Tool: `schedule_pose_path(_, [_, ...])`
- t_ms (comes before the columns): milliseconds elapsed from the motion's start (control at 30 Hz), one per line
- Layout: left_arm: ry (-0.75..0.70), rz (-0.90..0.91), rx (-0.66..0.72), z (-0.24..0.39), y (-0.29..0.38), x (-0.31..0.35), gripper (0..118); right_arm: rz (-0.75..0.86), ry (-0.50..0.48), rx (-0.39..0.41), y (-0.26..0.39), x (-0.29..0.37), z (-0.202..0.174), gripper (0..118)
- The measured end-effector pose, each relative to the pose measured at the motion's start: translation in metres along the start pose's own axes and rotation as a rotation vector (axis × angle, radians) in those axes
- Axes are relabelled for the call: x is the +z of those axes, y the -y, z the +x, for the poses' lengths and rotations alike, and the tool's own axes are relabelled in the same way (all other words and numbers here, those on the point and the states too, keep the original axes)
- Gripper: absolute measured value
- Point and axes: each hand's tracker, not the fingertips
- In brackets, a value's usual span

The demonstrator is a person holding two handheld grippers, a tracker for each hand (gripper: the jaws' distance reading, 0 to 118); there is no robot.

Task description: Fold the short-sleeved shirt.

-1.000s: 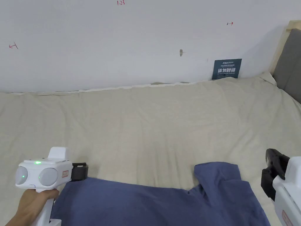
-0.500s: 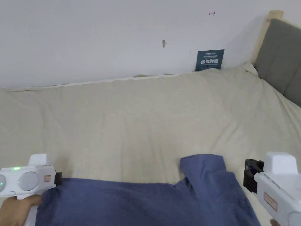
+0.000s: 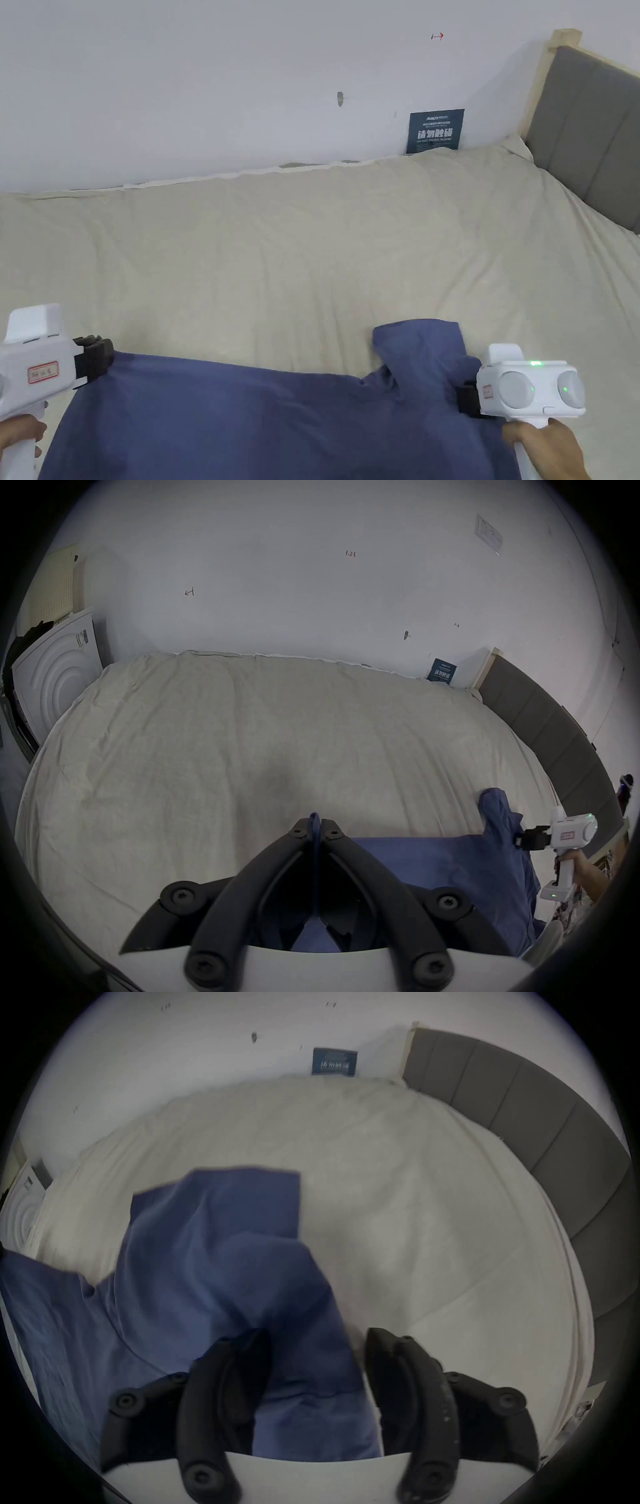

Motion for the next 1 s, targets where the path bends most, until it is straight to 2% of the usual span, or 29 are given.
schedule_pose_path(33, [-0.005,-0.002,0.001,-0.005,0.002,-0.001,3,0.048,0.016,-0.003,0.001,0.008,0.0,24])
schedule_pose_path(67, [-0.011,-0.003,0.007,-0.004,0.004,0.0,3,0.038,-0.022,-0.013,0.001,0.012,-0.001,4])
schedule_pose_path(133, [-0.021,-0.003,0.021,-0.002,0.007,0.002,3,0.041,-0.05,0.008,0.0,0.021,-0.004,4])
schedule_pose_path(200, [-0.031,0.002,0.053,-0.008,0.011,0.007,3,0.123,0.0,0.11,-0.003,0.043,-0.012,3])
schedule_pose_path(233, [-0.036,0.01,0.073,-0.006,0.011,0.011,3,0.16,0.018,0.126,-0.006,0.056,-0.013,3])
schedule_pose_path(367, [-0.055,0.076,0.106,-0.006,0.005,0.039,3,0.319,-0.025,0.099,-0.03,0.121,-0.007,3])
schedule_pose_path(400, [0.195,0.001,0.436,0.012,0.002,0.05,3,0.368,-0.034,0.096,-0.039,0.142,-0.006,3])
schedule_pose_path(567, [0.126,0.196,0.453,0.012,-0.047,0.118,3,0.607,-0.064,0.099,-0.093,0.25,-0.009,3])
schedule_pose_path(733, [0.049,0.387,0.502,0.011,-0.124,0.191,3,0.832,-0.095,0.072,-0.149,0.358,-0.013,3])
schedule_pose_path(867, [-0.004,0.501,0.482,0.016,-0.178,0.238,3,0.969,-0.124,0.048,-0.184,0.421,-0.016,3])
schedule_pose_path(900, [-0.213,0.678,0.042,0.004,-0.2,0.252,3,1.0,-0.133,0.046,-0.192,0.434,-0.017,3])
schedule_pose_path(933, [-0.2,0.684,0.091,0.005,-0.208,0.258,3,1.024,-0.135,0.045,-0.197,0.444,-0.019,3])
schedule_pose_path(1000, [-0.212,0.719,0.095,0.006,-0.227,0.271,3,1.064,-0.146,0.034,-0.211,0.46,-0.02,3])
